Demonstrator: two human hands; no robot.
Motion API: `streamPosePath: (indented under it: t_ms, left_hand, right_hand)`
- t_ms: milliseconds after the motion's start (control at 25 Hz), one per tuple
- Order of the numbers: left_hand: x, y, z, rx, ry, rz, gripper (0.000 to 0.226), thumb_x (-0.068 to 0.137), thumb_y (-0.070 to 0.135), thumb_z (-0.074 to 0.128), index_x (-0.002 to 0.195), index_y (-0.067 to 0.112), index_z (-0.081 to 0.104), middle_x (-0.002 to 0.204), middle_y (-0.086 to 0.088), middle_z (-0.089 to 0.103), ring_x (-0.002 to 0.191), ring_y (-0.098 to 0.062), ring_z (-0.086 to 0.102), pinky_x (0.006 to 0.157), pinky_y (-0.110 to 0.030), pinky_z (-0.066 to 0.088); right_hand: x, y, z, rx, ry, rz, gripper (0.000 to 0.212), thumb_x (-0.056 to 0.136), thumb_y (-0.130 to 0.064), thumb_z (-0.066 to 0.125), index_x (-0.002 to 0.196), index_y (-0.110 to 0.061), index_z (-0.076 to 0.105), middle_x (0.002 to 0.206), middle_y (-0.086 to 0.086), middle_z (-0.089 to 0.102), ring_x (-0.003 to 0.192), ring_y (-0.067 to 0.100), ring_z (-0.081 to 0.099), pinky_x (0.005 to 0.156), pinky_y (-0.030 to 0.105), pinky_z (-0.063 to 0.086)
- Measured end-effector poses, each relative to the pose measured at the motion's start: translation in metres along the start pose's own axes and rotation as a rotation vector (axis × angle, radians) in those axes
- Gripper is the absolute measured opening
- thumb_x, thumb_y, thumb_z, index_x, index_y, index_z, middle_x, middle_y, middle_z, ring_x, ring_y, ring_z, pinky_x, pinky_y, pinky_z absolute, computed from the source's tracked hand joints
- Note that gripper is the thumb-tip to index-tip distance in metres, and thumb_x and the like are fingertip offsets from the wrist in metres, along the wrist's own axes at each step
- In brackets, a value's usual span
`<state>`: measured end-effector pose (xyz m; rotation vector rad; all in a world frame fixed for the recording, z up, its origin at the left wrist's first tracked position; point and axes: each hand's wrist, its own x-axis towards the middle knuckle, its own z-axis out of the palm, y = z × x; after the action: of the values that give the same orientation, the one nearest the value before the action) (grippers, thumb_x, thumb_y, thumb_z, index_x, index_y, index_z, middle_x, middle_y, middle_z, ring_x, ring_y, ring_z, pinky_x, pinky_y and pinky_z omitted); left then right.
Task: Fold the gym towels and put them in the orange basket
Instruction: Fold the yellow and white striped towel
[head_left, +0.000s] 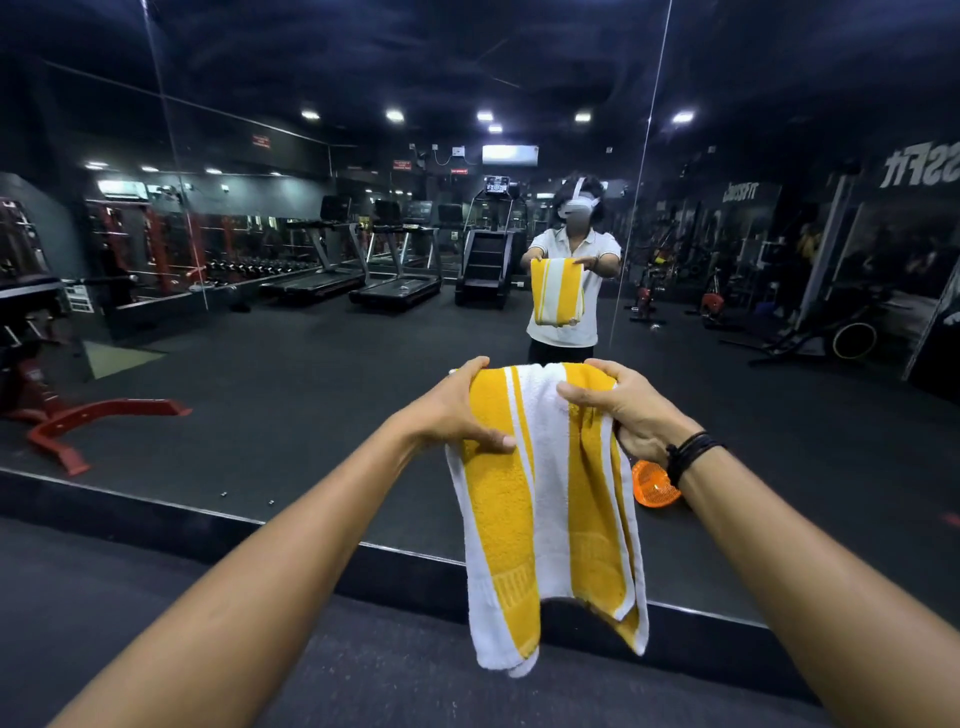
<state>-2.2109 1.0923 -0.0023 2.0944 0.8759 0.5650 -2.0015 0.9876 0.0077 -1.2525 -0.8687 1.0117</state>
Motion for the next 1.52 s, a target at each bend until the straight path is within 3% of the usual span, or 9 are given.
streamPosePath:
  t_ms: [200, 320, 520, 640, 800, 960, 1120, 1280, 1520]
  left_hand:
    - [0.004, 0.007, -0.012, 0.419, 0.215, 0.079, 0.046, 0.055, 0.035, 0.087, 0.094, 0.024, 0.065, 0.099, 0.000, 0.064, 0.099, -0.023, 0.057, 0.078, -0.038, 0.051]
    - [0.002, 0.007, -0.021, 0.486, 0.301, 0.021, 0.045, 0.047, 0.054, 0.083, 0.078, 0.025, 0.067, 0.093, -0.002, 0.059, 0.094, -0.019, 0.050, 0.076, -0.039, 0.051]
    - [-0.010, 0.015, -0.022, -0.496, 0.247, 0.090, 0.034, 0.062, 0.008, 0.087, 0.090, 0.010, 0.070, 0.090, -0.005, 0.075, 0.086, -0.019, 0.071, 0.077, -0.037, 0.056]
    - [-0.008, 0.032, -0.022, -0.727, 0.312, 0.163, 0.027, 0.071, 0.003, 0.080, 0.095, 0.004, 0.068, 0.090, -0.008, 0.074, 0.084, -0.021, 0.071, 0.076, -0.035, 0.058]
    - [-0.005, 0.041, -0.017, -0.862, 0.366, 0.175, 0.027, 0.072, 0.002, 0.079, 0.097, 0.001, 0.068, 0.089, -0.009, 0.074, 0.080, -0.019, 0.071, 0.070, -0.030, 0.057]
    - [-0.003, 0.018, -0.026, -0.734, 0.336, 0.164, 0.044, 0.066, 0.018, 0.083, 0.104, 0.003, 0.067, 0.099, -0.010, 0.073, 0.091, -0.022, 0.071, 0.076, -0.034, 0.057]
    - [0.000, -0.021, -0.028, -0.388, 0.289, 0.057, 0.048, 0.077, 0.031, 0.078, 0.116, 0.011, 0.059, 0.103, -0.001, 0.069, 0.096, -0.018, 0.066, 0.068, -0.024, 0.052]
    - [0.004, -0.050, -0.028, 0.095, 0.332, -0.125, 0.075, 0.079, 0.046, 0.073, 0.139, 0.015, 0.040, 0.128, -0.004, 0.054, 0.116, -0.022, 0.055, 0.089, -0.032, 0.047]
    - [0.007, -0.065, -0.036, 0.132, 0.208, -0.155, 0.059, 0.077, 0.050, 0.073, 0.125, 0.021, 0.055, 0.116, 0.001, 0.059, 0.112, -0.016, 0.057, 0.091, -0.029, 0.046]
  right_hand:
    - [0.003, 0.001, -0.004, -0.722, 0.077, -0.247, 0.040, 0.062, -0.009, 0.087, 0.098, -0.008, 0.070, 0.098, 0.013, 0.071, 0.095, 0.031, 0.067, 0.084, 0.050, 0.056]
    - [0.005, -0.002, -0.016, -0.817, 0.101, -0.259, 0.028, 0.068, -0.021, 0.084, 0.091, -0.011, 0.073, 0.093, 0.008, 0.073, 0.093, 0.027, 0.068, 0.083, 0.047, 0.056]
    - [0.001, -0.016, -0.024, -0.556, 0.063, -0.390, 0.041, 0.066, -0.031, 0.087, 0.099, -0.011, 0.072, 0.099, 0.001, 0.070, 0.093, 0.018, 0.066, 0.088, 0.045, 0.054]
    - [-0.004, -0.008, -0.024, 0.061, -0.082, -0.406, 0.076, 0.064, -0.036, 0.087, 0.126, -0.005, 0.056, 0.122, 0.018, 0.065, 0.107, 0.030, 0.065, 0.093, 0.052, 0.052]
    - [-0.010, 0.009, -0.004, -0.085, -0.213, -0.320, 0.080, 0.058, -0.037, 0.089, 0.126, -0.012, 0.056, 0.117, 0.004, 0.070, 0.110, 0.021, 0.065, 0.086, 0.033, 0.056]
    - [-0.008, 0.008, 0.002, -0.156, -0.047, -0.366, 0.047, 0.074, -0.002, 0.078, 0.119, -0.002, 0.063, 0.113, 0.009, 0.071, 0.104, 0.022, 0.068, 0.091, 0.040, 0.055]
    - [-0.002, 0.009, 0.001, -0.455, -0.003, -0.403, 0.051, 0.070, -0.021, 0.085, 0.116, -0.011, 0.066, 0.113, 0.002, 0.071, 0.102, 0.015, 0.068, 0.091, 0.038, 0.055]
    - [0.004, 0.008, 0.006, -0.870, 0.212, -0.330, 0.051, 0.063, -0.047, 0.082, 0.105, -0.023, 0.067, 0.105, 0.001, 0.070, 0.099, 0.023, 0.065, 0.087, 0.042, 0.054]
    - [0.003, 0.007, -0.001, -1.087, 0.378, -0.180, 0.049, 0.068, -0.049, 0.079, 0.104, -0.020, 0.061, 0.110, 0.010, 0.065, 0.102, 0.034, 0.061, 0.084, 0.042, 0.052]
